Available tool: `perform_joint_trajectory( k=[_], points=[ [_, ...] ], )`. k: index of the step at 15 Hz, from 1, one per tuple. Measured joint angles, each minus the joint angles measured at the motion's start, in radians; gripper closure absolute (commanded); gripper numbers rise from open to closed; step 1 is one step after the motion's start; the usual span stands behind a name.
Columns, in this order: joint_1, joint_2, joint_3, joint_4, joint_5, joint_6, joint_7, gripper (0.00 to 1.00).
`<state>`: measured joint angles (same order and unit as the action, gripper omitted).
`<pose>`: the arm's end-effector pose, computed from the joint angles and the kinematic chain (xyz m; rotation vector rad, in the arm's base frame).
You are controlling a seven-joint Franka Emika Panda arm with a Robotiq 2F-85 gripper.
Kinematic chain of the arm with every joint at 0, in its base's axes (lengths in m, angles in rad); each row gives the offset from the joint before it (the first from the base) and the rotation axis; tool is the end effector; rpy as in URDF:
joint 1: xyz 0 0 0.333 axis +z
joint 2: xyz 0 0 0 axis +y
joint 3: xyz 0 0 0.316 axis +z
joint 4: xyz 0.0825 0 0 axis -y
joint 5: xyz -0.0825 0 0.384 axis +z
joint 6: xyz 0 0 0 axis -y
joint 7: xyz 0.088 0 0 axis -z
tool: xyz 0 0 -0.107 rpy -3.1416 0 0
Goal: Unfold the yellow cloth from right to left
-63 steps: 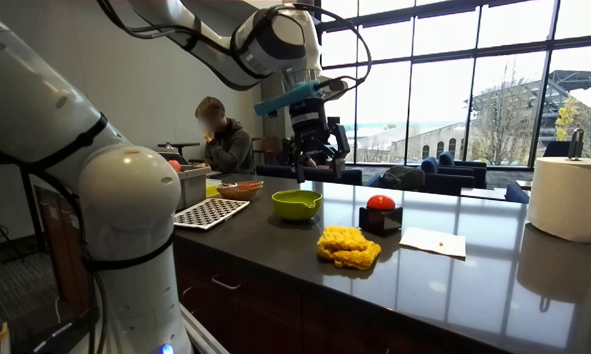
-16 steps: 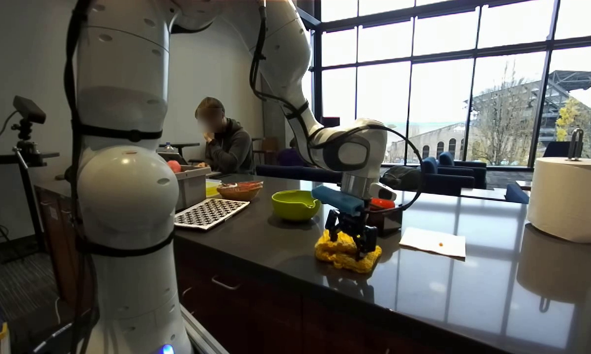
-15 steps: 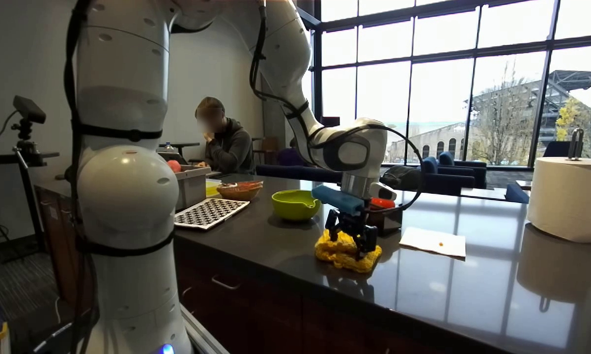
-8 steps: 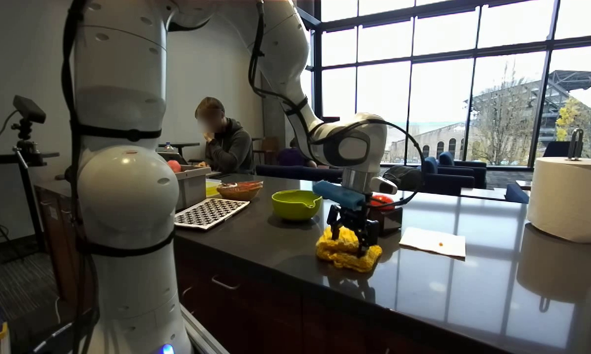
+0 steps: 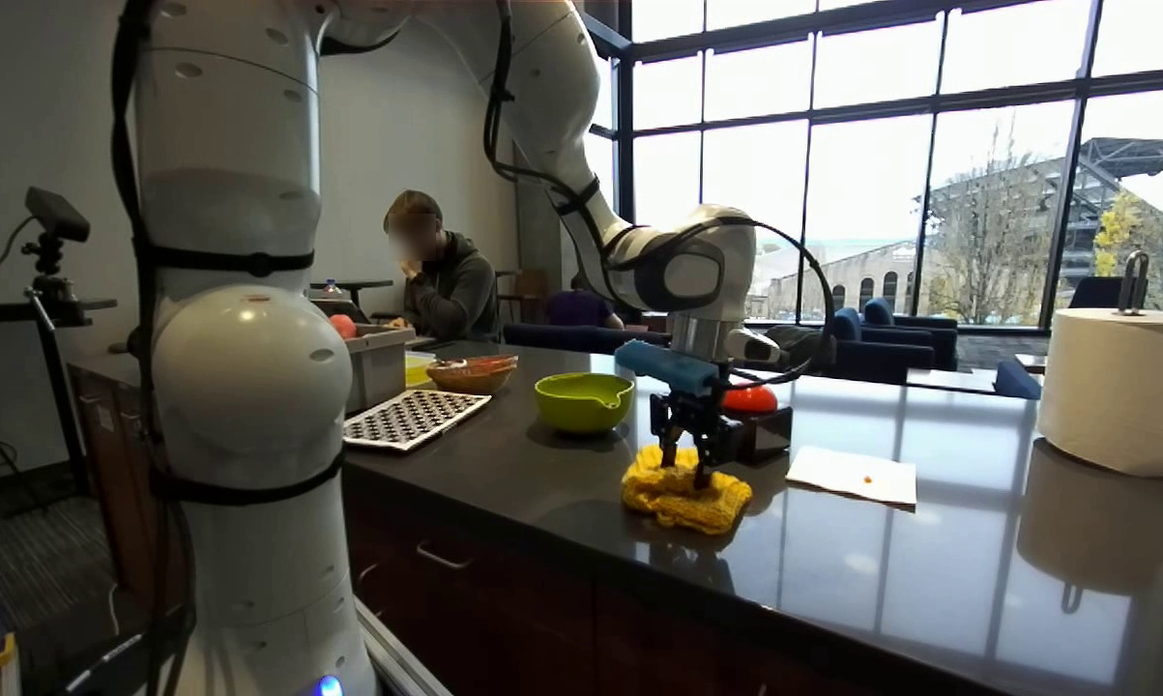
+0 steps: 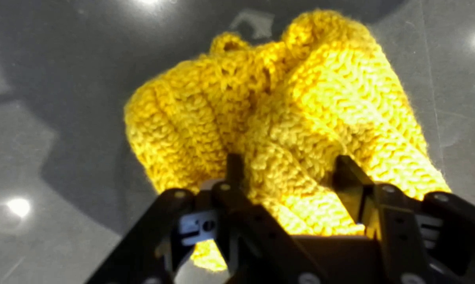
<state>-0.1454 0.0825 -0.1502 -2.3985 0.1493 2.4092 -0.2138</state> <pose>0.4681 -0.1421 0.2760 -3.0277 0.2982 0.0711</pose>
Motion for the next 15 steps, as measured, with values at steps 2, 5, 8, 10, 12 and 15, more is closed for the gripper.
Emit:
perform_joint_trajectory(
  k=[2, 5, 8, 10, 12, 15],
  points=[
    [-0.001, -0.003, 0.0, 0.001, 0.0, 0.0, 0.0, 0.83],
    [-0.001, -0.015, 0.0, 0.003, 0.0, -0.001, 0.0, 1.0],
    [-0.001, -0.034, 0.0, 0.003, -0.001, -0.001, 0.002, 0.99],
    [0.0, -0.048, 0.0, 0.003, -0.005, -0.001, 0.004, 0.99],
    [0.0, -0.07, 0.0, -0.001, -0.023, 0.0, 0.007, 0.99],
    [0.003, -0.134, 0.002, -0.028, -0.102, -0.002, 0.028, 0.99]
  ],
)
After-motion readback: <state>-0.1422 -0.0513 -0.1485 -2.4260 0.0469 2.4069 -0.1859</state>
